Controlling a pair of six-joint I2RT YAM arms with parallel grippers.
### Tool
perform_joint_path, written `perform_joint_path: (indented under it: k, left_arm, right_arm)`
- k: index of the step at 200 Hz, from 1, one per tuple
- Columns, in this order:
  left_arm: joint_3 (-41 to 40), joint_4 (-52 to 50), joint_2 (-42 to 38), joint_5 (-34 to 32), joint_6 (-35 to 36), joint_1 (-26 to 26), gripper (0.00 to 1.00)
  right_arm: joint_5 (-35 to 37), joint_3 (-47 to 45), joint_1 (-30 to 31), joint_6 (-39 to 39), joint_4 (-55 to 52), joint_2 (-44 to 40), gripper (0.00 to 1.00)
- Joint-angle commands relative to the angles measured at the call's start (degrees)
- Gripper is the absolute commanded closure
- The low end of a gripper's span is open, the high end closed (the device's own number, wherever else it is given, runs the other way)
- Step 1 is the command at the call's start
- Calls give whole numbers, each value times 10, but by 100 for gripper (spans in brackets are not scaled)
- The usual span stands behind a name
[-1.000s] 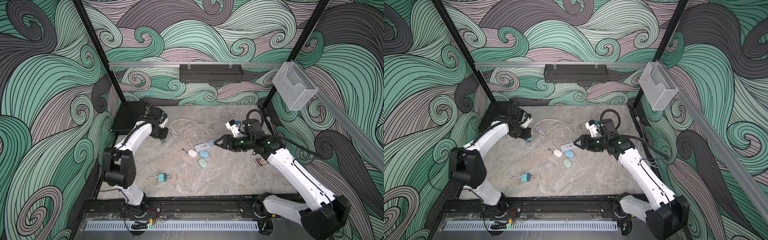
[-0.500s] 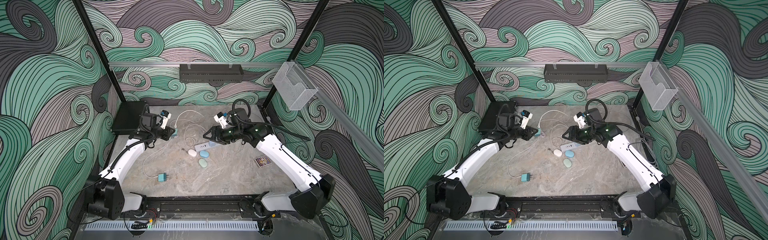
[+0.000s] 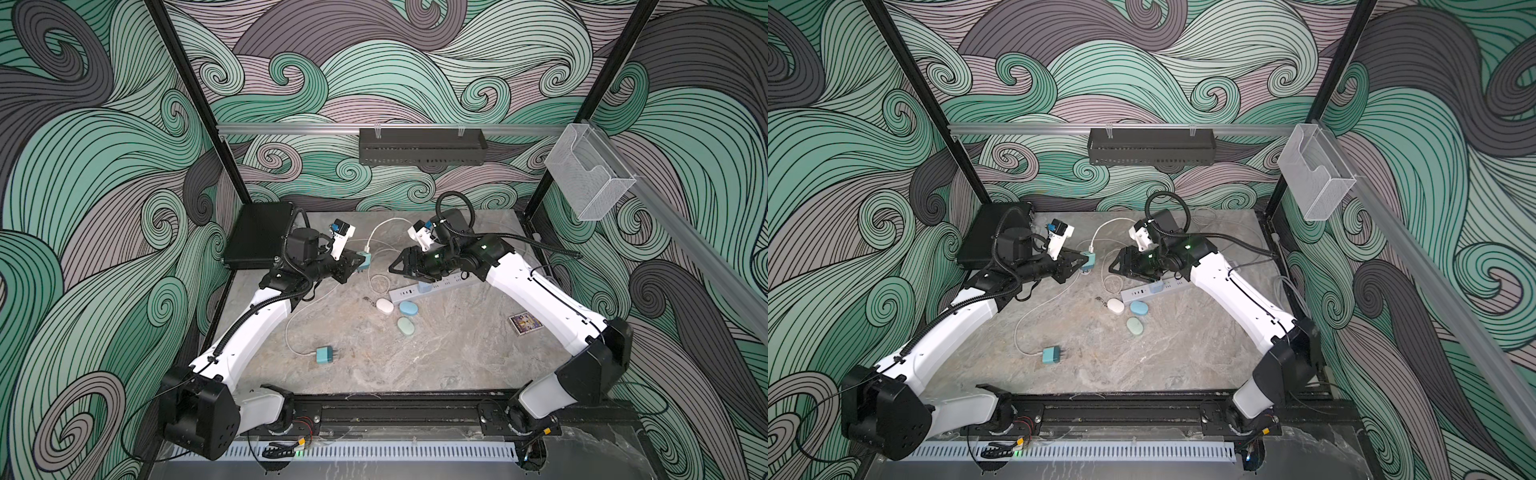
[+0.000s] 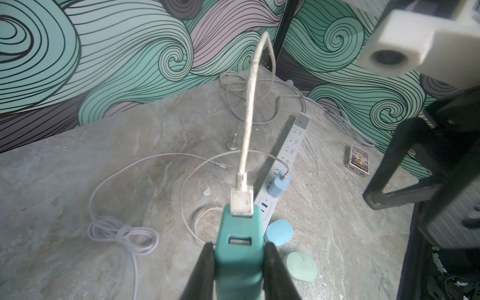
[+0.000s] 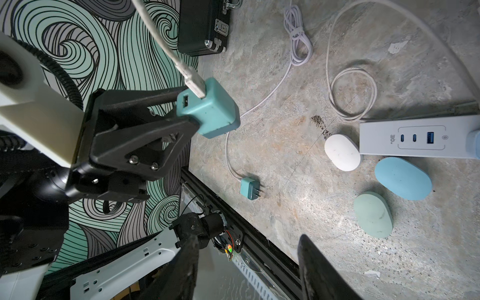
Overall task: Charge the bluetooth headset
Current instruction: Pick up the plug from the center of the board.
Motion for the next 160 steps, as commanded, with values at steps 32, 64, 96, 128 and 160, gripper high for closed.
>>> perform_joint_path:
  k: [32,64,96,128,160]
  left_arm:
    - [3,26,-4,16,39,-33,100]
    - [9,23,4,17,44,-43,100]
    - [15,20,10,16,50,-53,100]
    - [22,16,13,14,54,-63,100]
    - [26,14,14,13,55,-70,100]
  right_arm:
    - [27,40,7,-3,-10,16,48]
    - [45,55,7,-12,-10,25,56]
    - [51,64,12,-19,-10,35,60]
    - [61,71,19,-20,-10,44,66]
    - [76,79,25,-24,-10,51,71]
